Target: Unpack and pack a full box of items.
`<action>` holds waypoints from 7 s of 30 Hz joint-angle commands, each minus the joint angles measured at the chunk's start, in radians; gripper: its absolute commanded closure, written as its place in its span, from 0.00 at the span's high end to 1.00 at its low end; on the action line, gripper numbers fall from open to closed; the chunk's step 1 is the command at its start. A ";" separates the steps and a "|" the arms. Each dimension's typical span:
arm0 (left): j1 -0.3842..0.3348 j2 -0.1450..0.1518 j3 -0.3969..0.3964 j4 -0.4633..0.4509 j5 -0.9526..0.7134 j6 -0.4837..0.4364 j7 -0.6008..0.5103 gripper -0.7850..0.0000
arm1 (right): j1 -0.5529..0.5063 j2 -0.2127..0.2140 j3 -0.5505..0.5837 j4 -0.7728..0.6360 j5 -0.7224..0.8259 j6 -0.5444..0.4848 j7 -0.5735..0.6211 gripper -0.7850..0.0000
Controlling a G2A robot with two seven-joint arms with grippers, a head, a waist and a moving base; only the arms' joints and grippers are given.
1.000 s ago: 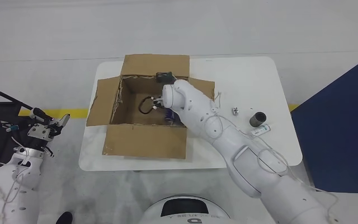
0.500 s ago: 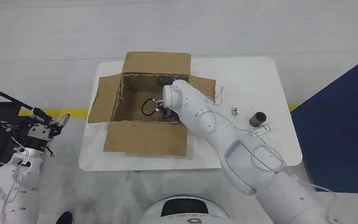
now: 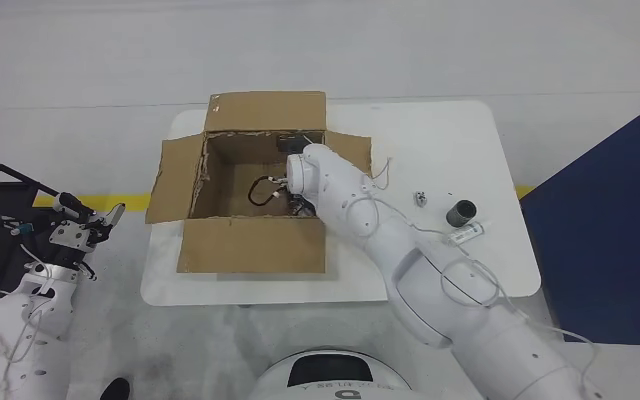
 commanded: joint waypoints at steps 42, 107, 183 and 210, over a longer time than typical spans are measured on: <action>0.000 0.000 0.000 0.000 0.000 0.000 0.000 1.00 | -1.170 0.368 0.873 -1.621 -0.285 -0.510 -0.237 0.00; 0.000 0.000 0.000 0.000 0.000 0.000 0.000 1.00 | -1.153 0.456 0.951 -1.080 -0.535 -0.717 -0.757 0.30; 0.000 0.000 0.000 0.000 0.000 0.000 0.000 1.00 | -1.336 0.501 0.994 -1.383 -0.211 -0.811 -0.720 1.00; 0.000 0.000 0.000 0.000 0.000 0.000 0.000 1.00 | -1.132 0.523 0.812 -1.758 -0.281 -0.731 -0.202 1.00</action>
